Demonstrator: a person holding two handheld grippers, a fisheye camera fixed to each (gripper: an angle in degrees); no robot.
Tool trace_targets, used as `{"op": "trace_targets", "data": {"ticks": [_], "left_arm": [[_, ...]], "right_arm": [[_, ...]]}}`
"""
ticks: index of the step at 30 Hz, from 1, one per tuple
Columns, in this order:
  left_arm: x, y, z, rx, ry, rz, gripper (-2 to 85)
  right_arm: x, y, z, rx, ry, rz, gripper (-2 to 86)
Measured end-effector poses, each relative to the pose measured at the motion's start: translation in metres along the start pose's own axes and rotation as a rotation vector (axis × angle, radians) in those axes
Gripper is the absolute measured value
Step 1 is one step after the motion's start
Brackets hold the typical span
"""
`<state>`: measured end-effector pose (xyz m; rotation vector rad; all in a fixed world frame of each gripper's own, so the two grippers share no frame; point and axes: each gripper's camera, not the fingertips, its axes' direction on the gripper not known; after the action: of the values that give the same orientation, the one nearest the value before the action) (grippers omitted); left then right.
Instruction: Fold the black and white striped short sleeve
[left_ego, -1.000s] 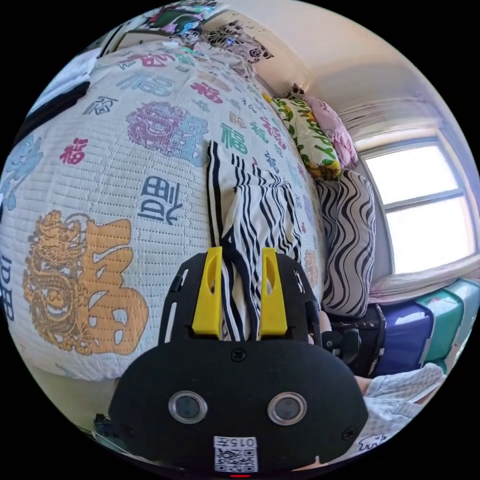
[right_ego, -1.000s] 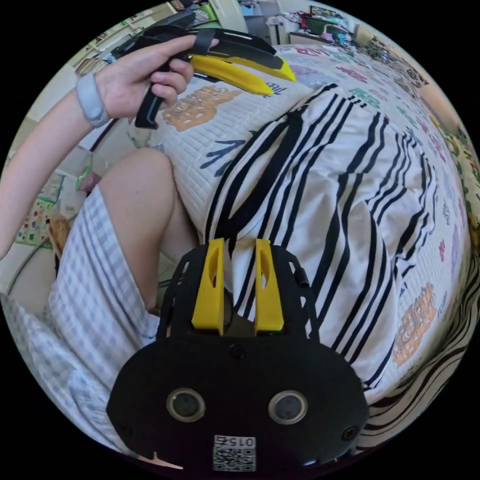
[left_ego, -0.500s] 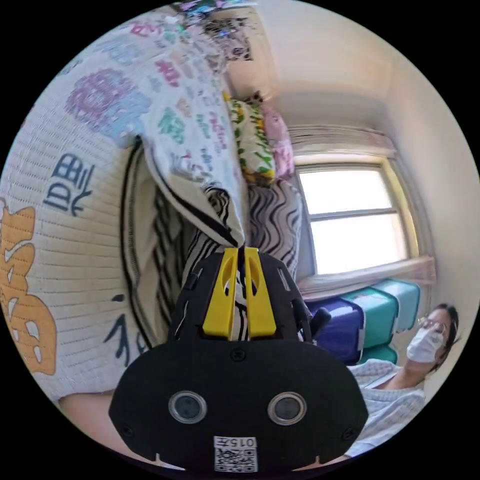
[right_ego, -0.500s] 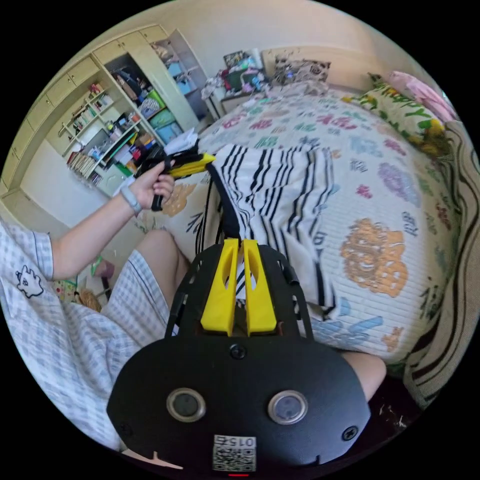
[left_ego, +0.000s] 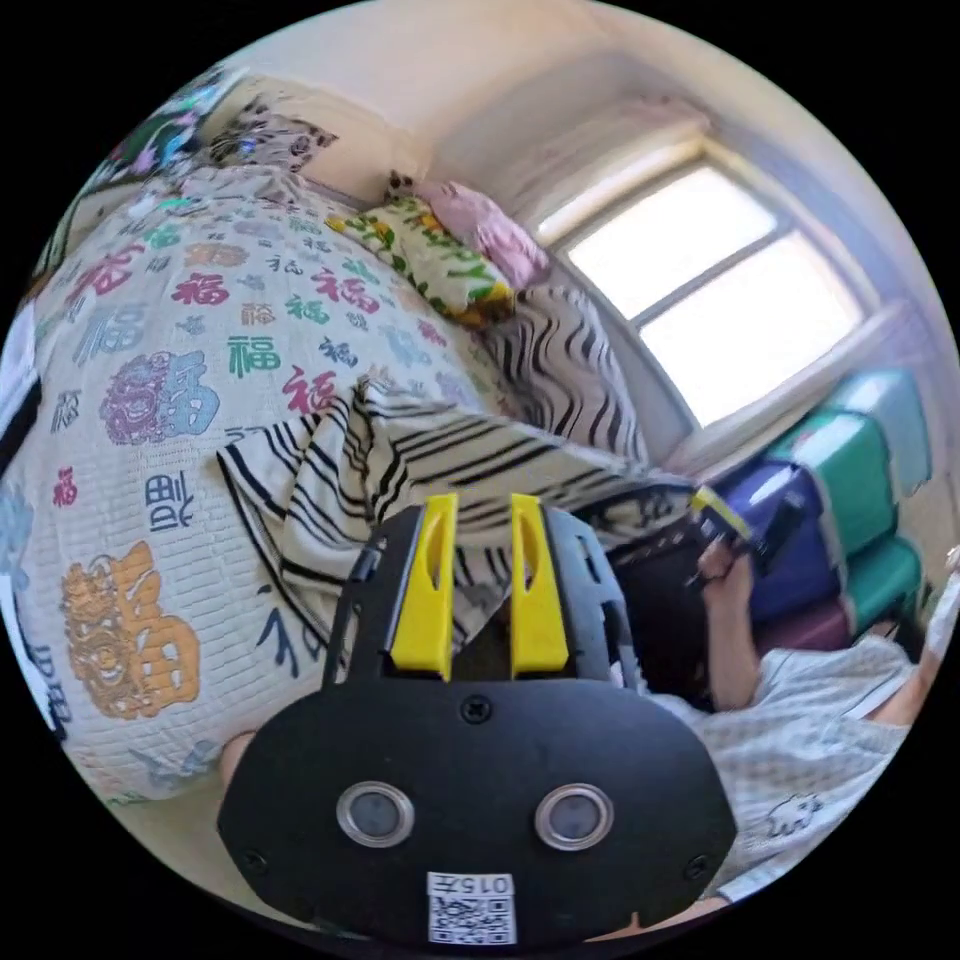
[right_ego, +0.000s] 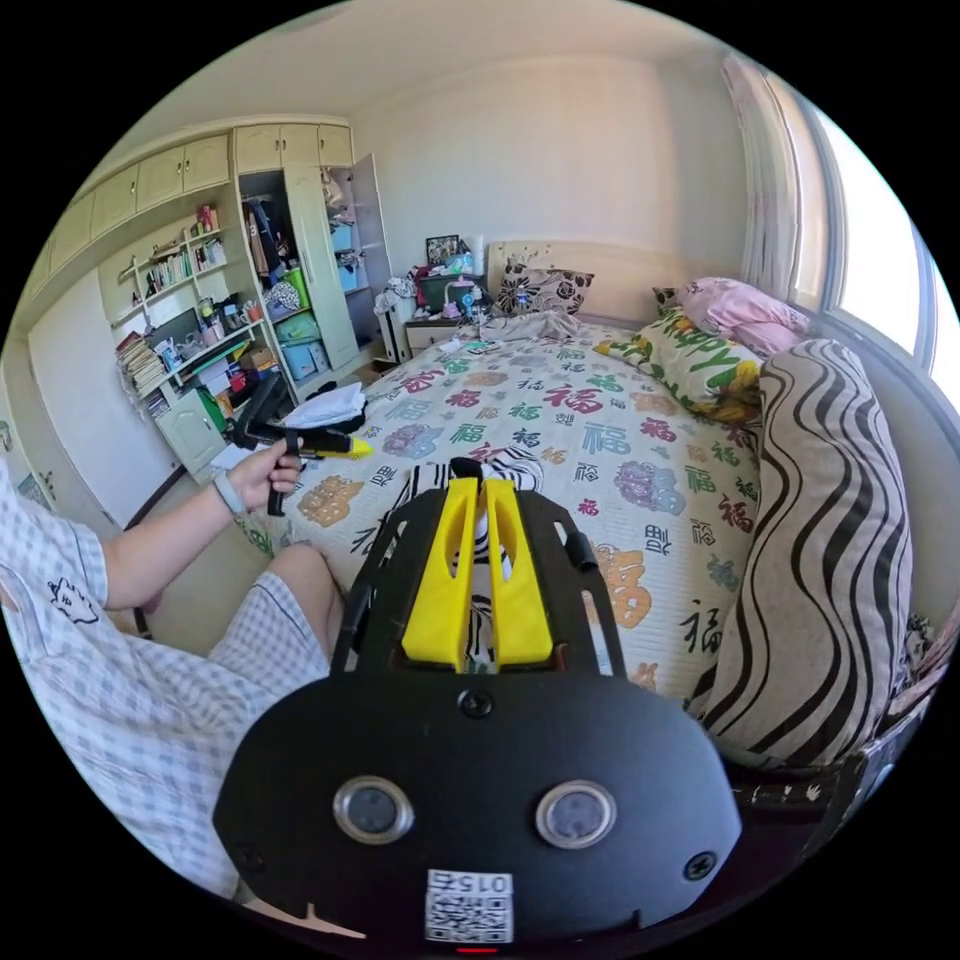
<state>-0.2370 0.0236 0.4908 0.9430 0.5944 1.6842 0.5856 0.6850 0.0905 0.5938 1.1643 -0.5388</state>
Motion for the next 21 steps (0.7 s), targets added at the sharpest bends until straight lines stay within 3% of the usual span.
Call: {"op": "trace_targets", "data": {"ticks": [3, 9, 13, 21], "left_arm": [[0.067, 0.045, 0.058, -0.116, -0.191, 0.182, 10.2], [0.168, 0.080, 0.131, -0.053, -0.450, 0.411, 10.1], [0.188, 0.090, 0.195, -0.203, -0.587, 0.425, 10.6], [0.252, 0.112, 0.246, -0.157, -0.808, 0.517, 6.3]], "right_arm": [[-0.004, 0.023, -0.012, -0.005, -0.021, 0.004, 0.4], [-0.010, 0.063, -0.031, -0.018, -0.058, 0.010, 0.4], [-0.011, 0.084, -0.040, -0.021, -0.085, 0.029, 0.4], [-0.006, 0.133, -0.063, -0.034, -0.116, 0.087, 0.5]]}}
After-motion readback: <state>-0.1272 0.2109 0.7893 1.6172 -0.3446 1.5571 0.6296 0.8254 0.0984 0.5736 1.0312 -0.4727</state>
